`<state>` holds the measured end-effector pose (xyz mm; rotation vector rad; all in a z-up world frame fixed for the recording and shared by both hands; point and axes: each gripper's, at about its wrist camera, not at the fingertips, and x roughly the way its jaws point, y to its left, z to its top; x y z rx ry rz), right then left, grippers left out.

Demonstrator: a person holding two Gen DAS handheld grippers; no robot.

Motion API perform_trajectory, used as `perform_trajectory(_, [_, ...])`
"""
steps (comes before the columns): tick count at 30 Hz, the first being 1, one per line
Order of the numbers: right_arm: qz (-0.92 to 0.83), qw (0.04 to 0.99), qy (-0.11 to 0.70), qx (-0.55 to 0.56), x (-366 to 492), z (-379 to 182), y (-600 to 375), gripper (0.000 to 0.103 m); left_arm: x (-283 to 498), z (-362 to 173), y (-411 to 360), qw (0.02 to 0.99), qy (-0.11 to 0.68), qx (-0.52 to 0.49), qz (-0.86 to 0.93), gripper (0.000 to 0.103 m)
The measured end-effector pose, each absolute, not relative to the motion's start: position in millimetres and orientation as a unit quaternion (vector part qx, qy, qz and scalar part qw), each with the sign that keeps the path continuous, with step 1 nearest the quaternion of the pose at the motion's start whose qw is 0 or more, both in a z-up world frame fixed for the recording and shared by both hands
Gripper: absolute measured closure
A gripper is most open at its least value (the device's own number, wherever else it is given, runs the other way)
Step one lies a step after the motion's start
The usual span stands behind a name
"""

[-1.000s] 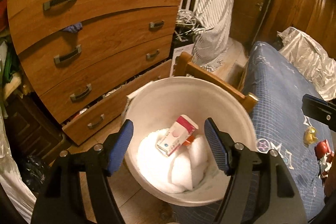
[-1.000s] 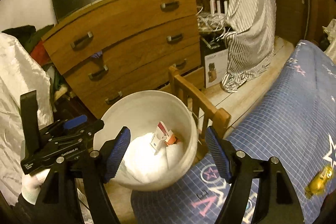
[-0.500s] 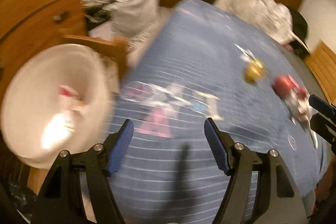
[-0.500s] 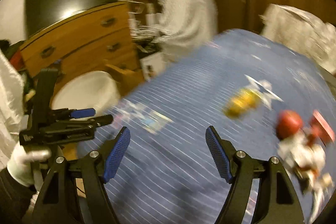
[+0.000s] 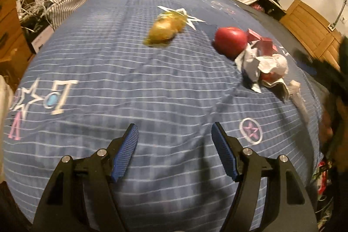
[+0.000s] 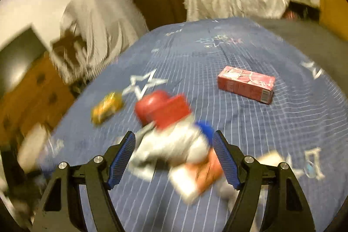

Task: Collect trash
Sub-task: 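Swing both open tools back toward the remaining trash on the bed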

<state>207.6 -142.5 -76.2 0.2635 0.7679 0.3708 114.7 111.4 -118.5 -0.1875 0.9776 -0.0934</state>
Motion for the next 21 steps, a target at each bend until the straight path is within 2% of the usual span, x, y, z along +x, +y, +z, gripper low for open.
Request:
perform_trajectory(3, [0.187,0.879,0.394,0.194,252.3,-95.2,-160.4,0.028,119.6,-116.8,104.2,0.876,0.471,-0.095,-0.048,0.036])
perform_trajectory(7, [0.221,0.847,0.44,0.2,279.3,-117.3,-134.7,0.028,124.3,-111.9,97.8,0.876,0.47,-0.098,-0.052,0.036])
perform_trajectory(14, [0.409,0.805,0.426,0.066,186.4,-96.7,-49.6,0.028,126.3,-115.1,100.8,0.873,0.471,-0.114,-0.047,0.036])
perform_trajectory(18, [0.362,0.856,0.363,0.058,137.8,-74.1,-76.6,0.028,119.4,-120.9,105.6,0.872,0.475,-0.109,-0.039,0.036])
perform_trajectory(21, [0.327,0.875,0.35,0.073,125.4,-73.9,-103.0,0.028,116.1,-126.2,106.9,0.871,0.478,-0.111,-0.036,0.036])
